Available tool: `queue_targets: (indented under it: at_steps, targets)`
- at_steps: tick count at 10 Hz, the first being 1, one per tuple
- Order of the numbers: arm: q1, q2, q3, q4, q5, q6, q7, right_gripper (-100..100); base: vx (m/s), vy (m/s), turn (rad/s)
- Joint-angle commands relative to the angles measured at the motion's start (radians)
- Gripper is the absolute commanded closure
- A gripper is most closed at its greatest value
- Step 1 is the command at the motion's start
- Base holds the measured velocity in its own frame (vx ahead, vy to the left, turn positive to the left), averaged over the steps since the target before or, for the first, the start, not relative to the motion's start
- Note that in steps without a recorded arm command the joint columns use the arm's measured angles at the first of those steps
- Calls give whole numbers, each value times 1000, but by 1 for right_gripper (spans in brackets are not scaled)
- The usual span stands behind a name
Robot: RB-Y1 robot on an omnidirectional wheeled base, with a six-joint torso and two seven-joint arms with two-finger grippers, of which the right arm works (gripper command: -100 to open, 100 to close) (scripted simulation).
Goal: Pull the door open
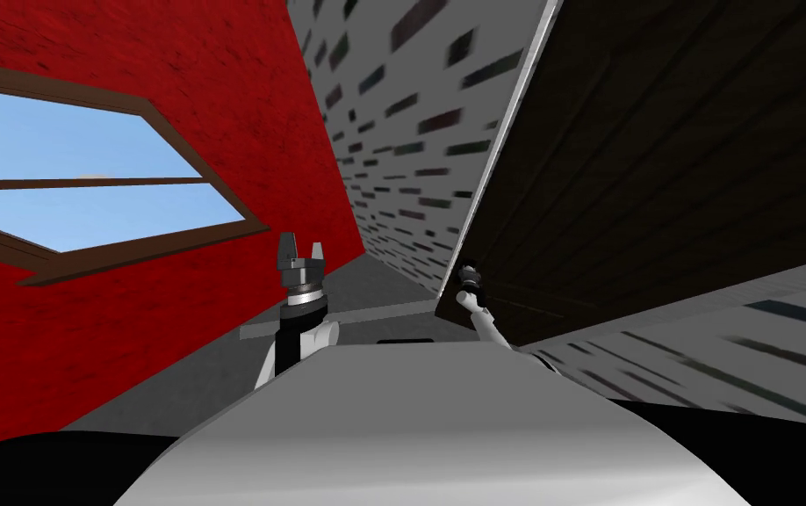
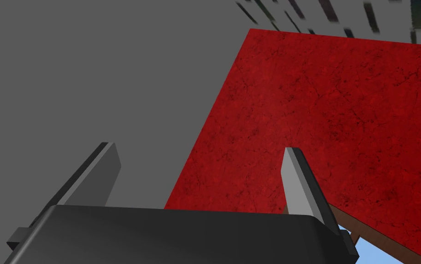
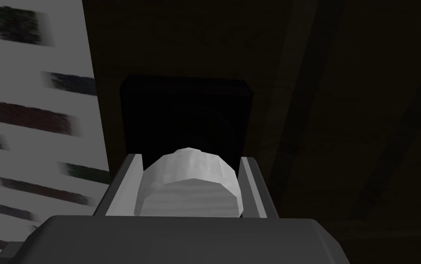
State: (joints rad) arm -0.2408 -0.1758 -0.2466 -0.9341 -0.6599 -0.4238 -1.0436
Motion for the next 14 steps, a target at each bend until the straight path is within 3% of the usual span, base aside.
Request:
queue_targets:
  at_steps: [1,3,10,12,13,14]
  targets:
    - [6,-11,14,-4,0,2,-18,100,-128,-19,115]
    - [13,-24,30,-8,-1,4,-39,100,-209,-65,146]
    - [52,-97,121,-32,-2,18,-157,100,-207,-56,184]
    - [59,-112,139,-36,-2,21,-181,100,-220,-45,123]
    - [57,-108,131,-38,-3,22,-170,100,-102,-10,36]
    - [65,-113,149,-43,0,25,-184,100,-120,-5,76]
